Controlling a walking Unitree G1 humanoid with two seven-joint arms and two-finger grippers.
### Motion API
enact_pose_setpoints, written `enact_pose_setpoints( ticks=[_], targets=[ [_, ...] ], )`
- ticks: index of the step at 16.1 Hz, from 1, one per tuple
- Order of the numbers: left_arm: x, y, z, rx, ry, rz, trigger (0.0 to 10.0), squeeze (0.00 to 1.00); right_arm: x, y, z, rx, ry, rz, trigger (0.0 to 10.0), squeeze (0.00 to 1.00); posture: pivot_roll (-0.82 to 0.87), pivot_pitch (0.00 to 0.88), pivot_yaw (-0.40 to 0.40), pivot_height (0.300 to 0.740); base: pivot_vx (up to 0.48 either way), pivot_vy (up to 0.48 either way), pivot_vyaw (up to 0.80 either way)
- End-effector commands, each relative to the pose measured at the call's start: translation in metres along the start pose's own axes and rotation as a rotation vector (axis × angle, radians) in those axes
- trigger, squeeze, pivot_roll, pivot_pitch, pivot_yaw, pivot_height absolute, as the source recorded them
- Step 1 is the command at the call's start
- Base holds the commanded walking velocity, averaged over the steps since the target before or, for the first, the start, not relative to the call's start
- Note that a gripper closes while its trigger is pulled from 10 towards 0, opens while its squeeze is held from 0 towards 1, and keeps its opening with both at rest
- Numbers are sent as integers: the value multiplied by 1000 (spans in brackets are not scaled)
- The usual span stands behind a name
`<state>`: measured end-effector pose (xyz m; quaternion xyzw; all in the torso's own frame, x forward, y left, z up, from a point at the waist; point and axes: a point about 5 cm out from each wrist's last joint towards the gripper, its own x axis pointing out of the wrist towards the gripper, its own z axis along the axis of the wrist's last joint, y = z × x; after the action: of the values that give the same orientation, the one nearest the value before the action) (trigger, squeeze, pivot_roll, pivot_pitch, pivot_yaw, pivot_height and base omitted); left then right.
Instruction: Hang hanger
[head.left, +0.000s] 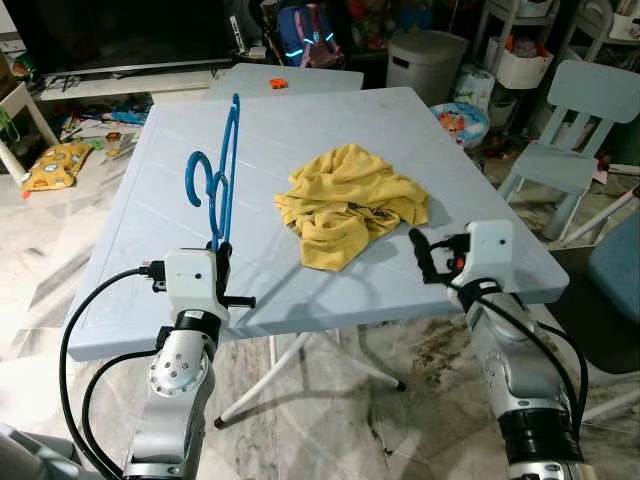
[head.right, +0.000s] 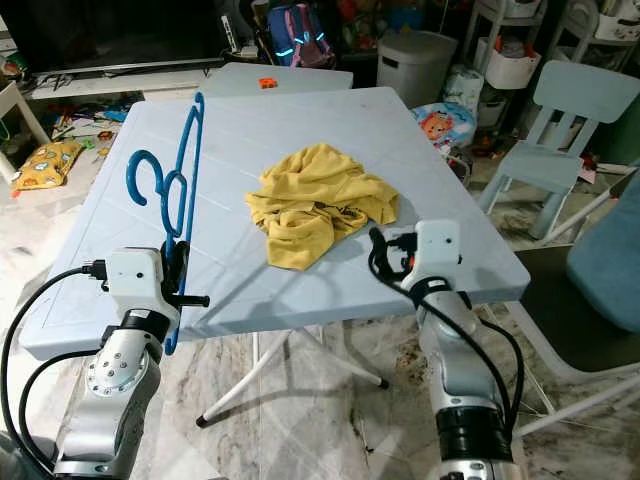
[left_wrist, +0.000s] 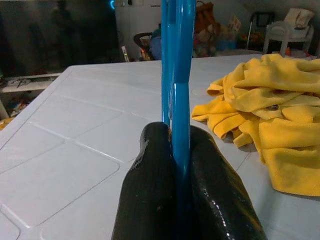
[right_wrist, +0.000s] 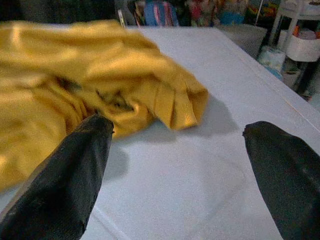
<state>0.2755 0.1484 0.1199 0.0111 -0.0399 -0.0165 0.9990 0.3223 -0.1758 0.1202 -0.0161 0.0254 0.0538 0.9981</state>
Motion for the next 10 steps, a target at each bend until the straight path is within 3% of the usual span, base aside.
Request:
enact_pose_setpoints(
  ticks=[1, 5, 10],
  targets=[
    [1, -3, -3, 5, 6, -10, 10000, 0, -3, 1, 0, 5, 18, 46, 10000, 0, -71, 0, -1, 740, 0, 0, 0],
    [0, -5, 2, 15, -2, -19, 10000, 0, -6, 1, -5, 91, 38, 48, 10000, 0, -53, 0, -2, 740, 0, 0, 0],
    [1, -9, 1, 6, 5, -29, 10000, 0, -1, 4, -3, 88, 70, 71, 10000, 0, -69, 0, -12, 740, 0, 0, 0]
  ],
)
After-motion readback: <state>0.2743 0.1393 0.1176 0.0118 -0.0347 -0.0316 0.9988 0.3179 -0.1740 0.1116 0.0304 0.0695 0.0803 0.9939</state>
